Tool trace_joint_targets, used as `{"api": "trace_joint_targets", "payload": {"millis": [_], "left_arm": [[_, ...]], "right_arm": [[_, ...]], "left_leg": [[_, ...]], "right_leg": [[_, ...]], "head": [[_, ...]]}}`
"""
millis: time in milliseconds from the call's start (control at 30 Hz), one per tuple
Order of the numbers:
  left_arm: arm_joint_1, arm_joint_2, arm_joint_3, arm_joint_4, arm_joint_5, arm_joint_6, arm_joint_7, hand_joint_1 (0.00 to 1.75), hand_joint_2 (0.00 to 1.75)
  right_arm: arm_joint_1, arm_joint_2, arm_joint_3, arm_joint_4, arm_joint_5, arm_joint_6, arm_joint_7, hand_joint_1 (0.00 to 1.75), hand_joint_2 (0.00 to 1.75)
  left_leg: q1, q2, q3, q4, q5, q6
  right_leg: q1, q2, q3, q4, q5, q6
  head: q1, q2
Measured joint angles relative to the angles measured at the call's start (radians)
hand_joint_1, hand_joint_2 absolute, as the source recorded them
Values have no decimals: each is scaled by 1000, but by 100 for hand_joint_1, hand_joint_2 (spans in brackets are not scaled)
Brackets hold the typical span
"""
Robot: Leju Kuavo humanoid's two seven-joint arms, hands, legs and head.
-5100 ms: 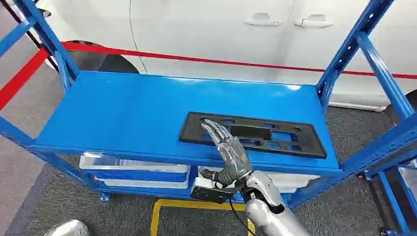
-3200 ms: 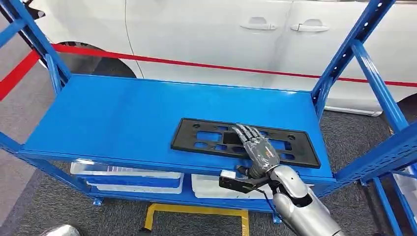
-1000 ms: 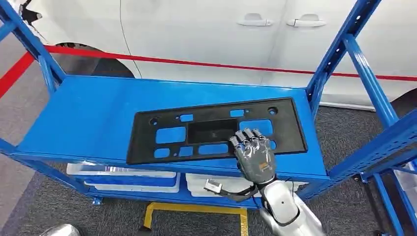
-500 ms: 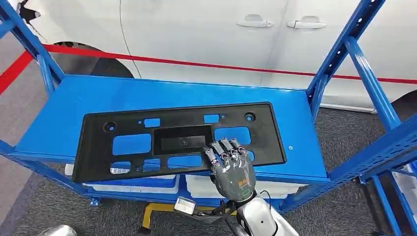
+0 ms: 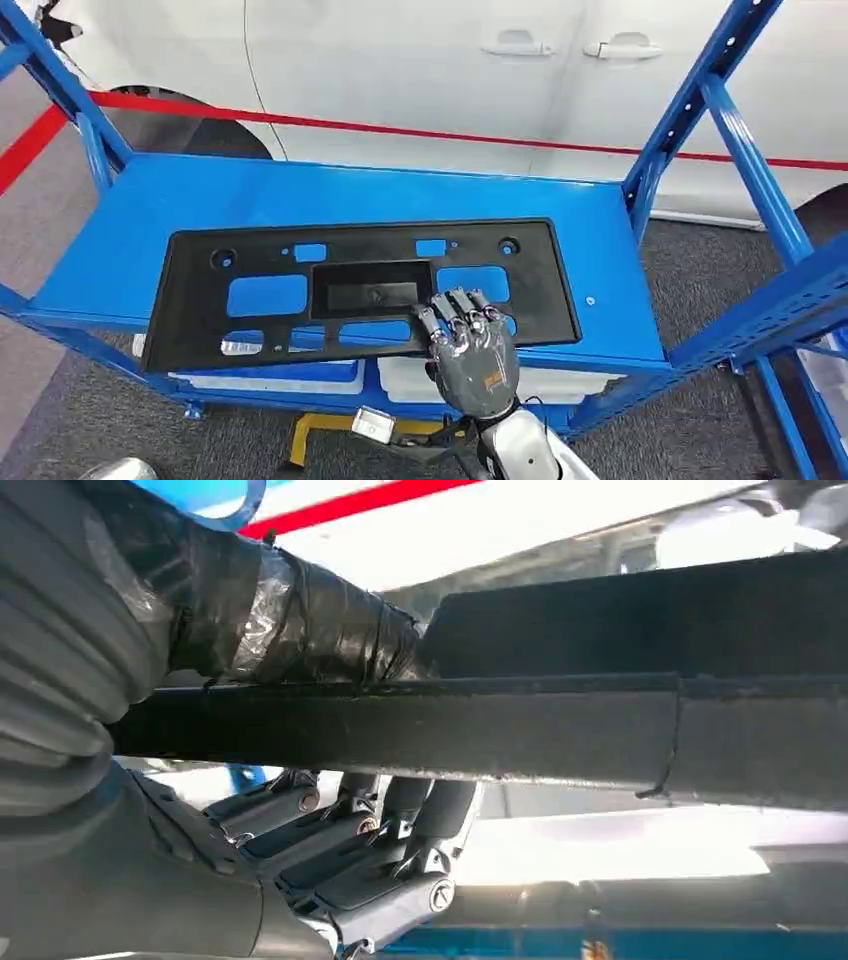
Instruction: Take the parts from the cabinet and place them on the table.
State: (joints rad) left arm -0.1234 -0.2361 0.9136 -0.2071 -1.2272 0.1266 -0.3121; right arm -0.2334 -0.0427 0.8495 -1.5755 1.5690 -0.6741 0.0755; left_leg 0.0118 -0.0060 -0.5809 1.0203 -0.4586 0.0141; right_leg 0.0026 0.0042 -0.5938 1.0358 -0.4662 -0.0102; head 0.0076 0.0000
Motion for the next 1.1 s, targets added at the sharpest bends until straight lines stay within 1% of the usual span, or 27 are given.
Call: {"api": "trace_joint_targets", "payload": {"millis": [33,67,100,167,200,233,267,300,333,367,400,433,500,567,600,633,700,733,767,800,867,900,933,967,1033,1067,1100], "left_arm": [[-2,-1,0,0,-2,12,8,0,175],[-1,-1,0,0,-3,22,13,0,175],[-2,-1,0,0,-4,31,17,0,175],[-1,-2,0,0,-4,44,23,0,175],[0,-2,0,0,-4,49,26,0,175],[1,-2,0,0,-7,53,30,0,175],[2,-2,0,0,-7,59,33,0,175],[1,-2,0,0,-8,63,36,0,175],[0,-2,-1,0,-9,65,38,0,175],[0,-2,-1,0,-9,67,39,0,175],[-2,-2,-2,0,-9,70,41,0,175],[-2,-2,-2,0,-10,72,41,0,175],[-1,-2,-3,0,-10,75,43,0,175],[-1,-4,-3,0,-10,76,43,0,175],[-2,-4,-3,0,-11,76,43,0,175],[-4,-4,-3,0,-11,76,43,0,175],[-2,-4,-3,0,-12,76,43,0,175],[-1,-4,-3,0,-12,76,43,0,175],[-1,-4,-3,0,-12,76,43,0,175],[-1,-4,-3,0,-12,76,44,0,175],[-1,-5,-3,0,-12,76,46,0,175],[0,-9,-3,0,-13,77,46,0,175],[-1,-10,-3,0,-13,79,47,0,175],[-2,-10,-3,0,-13,79,47,0,175],[-2,-11,-3,0,-13,79,47,0,175],[-2,-11,-3,0,-13,79,47,0,175],[-2,-11,-3,0,-13,79,47,0,175]], "right_arm": [[3,1,0,0,0,0,5,175,175],[4,1,0,0,0,0,9,175,175],[5,1,0,0,0,0,9,175,175],[10,6,0,1,0,0,11,175,175],[13,6,0,2,0,0,11,175,175],[16,6,0,5,0,0,11,175,175],[19,6,0,6,0,0,11,175,175],[22,7,0,6,0,-1,11,175,175],[23,8,0,6,0,-1,11,175,175],[23,10,0,6,0,-1,11,175,175],[23,11,-1,6,-1,-2,11,175,175],[24,13,-2,6,-2,-2,11,175,175],[25,15,-2,6,-2,-3,11,175,175],[26,14,-3,6,-2,-3,11,175,175],[25,14,-3,6,-2,-3,11,175,175],[25,14,-4,6,-2,-4,11,175,175],[27,14,-5,8,-2,-4,11,175,175],[29,14,-5,9,-2,-4,11,175,175],[30,14,-5,11,-2,-4,11,175,175],[30,14,-5,13,-3,-4,11,175,175],[30,14,-6,13,-4,-4,11,175,175],[28,14,-6,13,-5,-4,11,175,175],[28,15,-7,13,-6,-4,11,175,175],[29,15,-8,13,-6,-4,12,175,175],[30,15,-10,14,-7,-4,13,175,175],[30,15,-12,14,-7,-4,13,175,175],[29,16,-13,14,-8,-4,13,175,175]], "left_leg": [[-4,1,1,0,-3,-8],[0,1,-3,17,-17,-12],[1,1,-21,58,-48,-14],[2,1,-94,218,-127,-21],[3,1,-123,280,-147,-24],[3,1,-136,305,-142,-27],[4,1,-125,279,-116,-28],[7,1,-93,213,-73,-28],[9,2,-48,120,-26,-27],[10,2,-7,33,2,-24],[5,1,2,17,-14,-21],[4,-2,-3,16,-7,-12],[1,-2,-8,18,-5,-4],[8,1,-6,6,7,14],[7,1,-8,5,9,18],[7,2,-12,5,12,24],[5,4,-20,5,15,27],[4,5,-23,6,17,28],[4,5,-25,6,19,27],[4,4,-26,6,21,26],[2,3,-24,6,24,23],[3,3,-26,6,26,19],[-2,2,-30,9,29,12],[0,3,-32,8,33,5],[2,5,-31,2,40,-7],[1,4,-35,8,33,-12],[2,5,-45,27,8,-16]], "right_leg": [[-11,1,8,-12,7,-10],[-12,-3,13,-20,10,-15],[-13,-5,14,-21,11,-22],[-12,-6,13,-20,10,-24],[-11,-7,13,-18,9,-25],[-12,-6,12,-16,9,-25],[-12,-6,13,-14,8,-25],[-12,-4,13,-12,6,-24],[-13,-3,14,-7,4,-21],[-13,-3,14,-1,0,-15],[-5,-2,8,4,-3,-10],[-6,-2,4,6,-1,-6],[-6,-2,3,2,5,4],[-12,-1,0,10,-6,13],[-12,-2,-11,39,-34,18],[-14,-2,-39,103,-77,23],[-15,-3,-106,260,-152,29],[-16,-3,-124,305,-160,30],[-15,-3,-116,298,-145,29],[-15,-3,-82,240,-108,25],[-13,-2,19,64,-32,11],[-8,-3,48,-1,-34,2],[-2,-5,49,-10,-28,1],[0,-4,45,-9,-27,0],[3,-3,42,-11,-19,-9],[-12,-6,43,-24,-7,-16],[-11,-8,41,-28,-2,-21]], "head": [[0,0],[0,0],[0,0],[0,0],[0,0],[0,0],[0,0],[0,0],[0,0],[0,0],[0,0],[1,0],[1,0],[0,0],[1,0],[1,0],[1,0],[1,0],[1,0],[1,0],[1,0],[1,0],[0,0],[0,0],[0,0],[1,0],[0,0]]}}
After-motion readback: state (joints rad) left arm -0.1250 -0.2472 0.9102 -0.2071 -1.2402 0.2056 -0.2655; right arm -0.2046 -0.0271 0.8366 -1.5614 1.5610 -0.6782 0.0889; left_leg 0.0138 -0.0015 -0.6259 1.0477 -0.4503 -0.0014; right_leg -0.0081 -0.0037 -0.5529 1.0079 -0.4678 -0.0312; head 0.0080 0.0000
